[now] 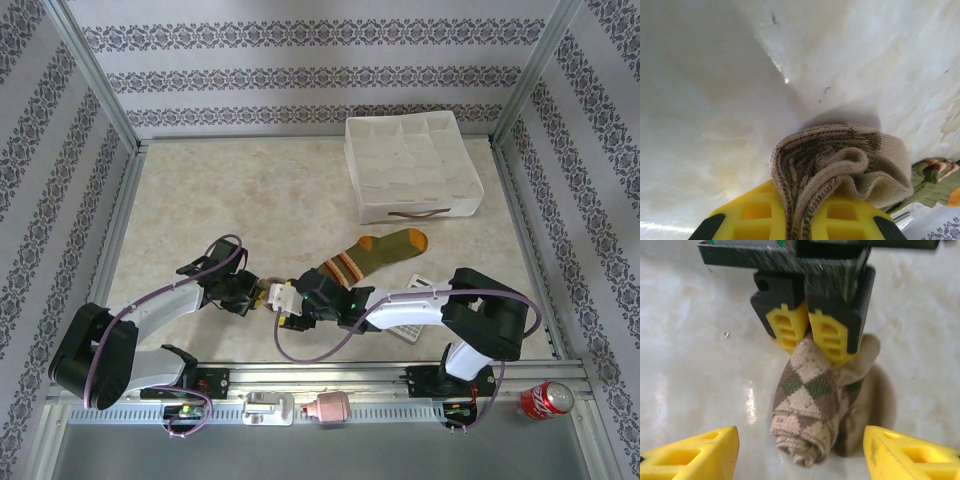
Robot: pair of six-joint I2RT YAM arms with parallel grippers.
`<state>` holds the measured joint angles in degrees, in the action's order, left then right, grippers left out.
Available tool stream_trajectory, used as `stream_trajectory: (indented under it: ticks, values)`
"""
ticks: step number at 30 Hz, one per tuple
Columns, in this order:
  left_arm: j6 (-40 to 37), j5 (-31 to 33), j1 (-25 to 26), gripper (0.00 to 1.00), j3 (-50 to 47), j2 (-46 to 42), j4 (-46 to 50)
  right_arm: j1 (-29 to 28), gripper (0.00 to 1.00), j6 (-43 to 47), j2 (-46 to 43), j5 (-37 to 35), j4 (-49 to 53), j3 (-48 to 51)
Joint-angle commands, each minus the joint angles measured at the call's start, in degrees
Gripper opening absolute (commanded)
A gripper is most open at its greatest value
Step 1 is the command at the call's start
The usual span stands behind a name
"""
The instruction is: Roll the socks
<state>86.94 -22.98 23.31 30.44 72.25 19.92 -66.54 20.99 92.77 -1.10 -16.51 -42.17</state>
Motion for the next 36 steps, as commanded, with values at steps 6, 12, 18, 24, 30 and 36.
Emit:
stream_trajectory:
  ticks: [6, 12, 18, 24, 30, 36]
  values:
    - [-0.72, 2.67, 0.83, 0.02, -1.99, 1.79, 14.84, -5.02, 0.63, 8.99, 7.55, -14.77, -3.31, -5.45]
    - [-0.8, 2.39, 0.84, 0.02, -2.05, 1.78, 14.34, -4.31, 0.46, 7.04, 11.7, -14.07, -0.68, -8.68]
    - [-0.74, 2.45, 0.82, 0.06, -2.06, 0.14, 13.98, -2.19, 0.11, 1.69, 14.2, -11.5, 5.15, -10.06]
    - [0.65, 1.8, 0.51, 0.27, -1.94, -3.1, 12.48, 1.6, 0.0, -5.95, 13.64, 0.56, 11.07, -9.07]
    - [2.44, 2.03, -1.55, 0.51, -2.64, -7.41, 9.66, 5.11, 0.0, -10.4, 14.22, 10.29, 13.45, -8.43]
    - [2.57, 0.13, -3.39, 0.61, -2.77, -7.86, 3.41, 7.76, 0.0, -12.5, 15.56, 16.05, 14.93, -9.2]
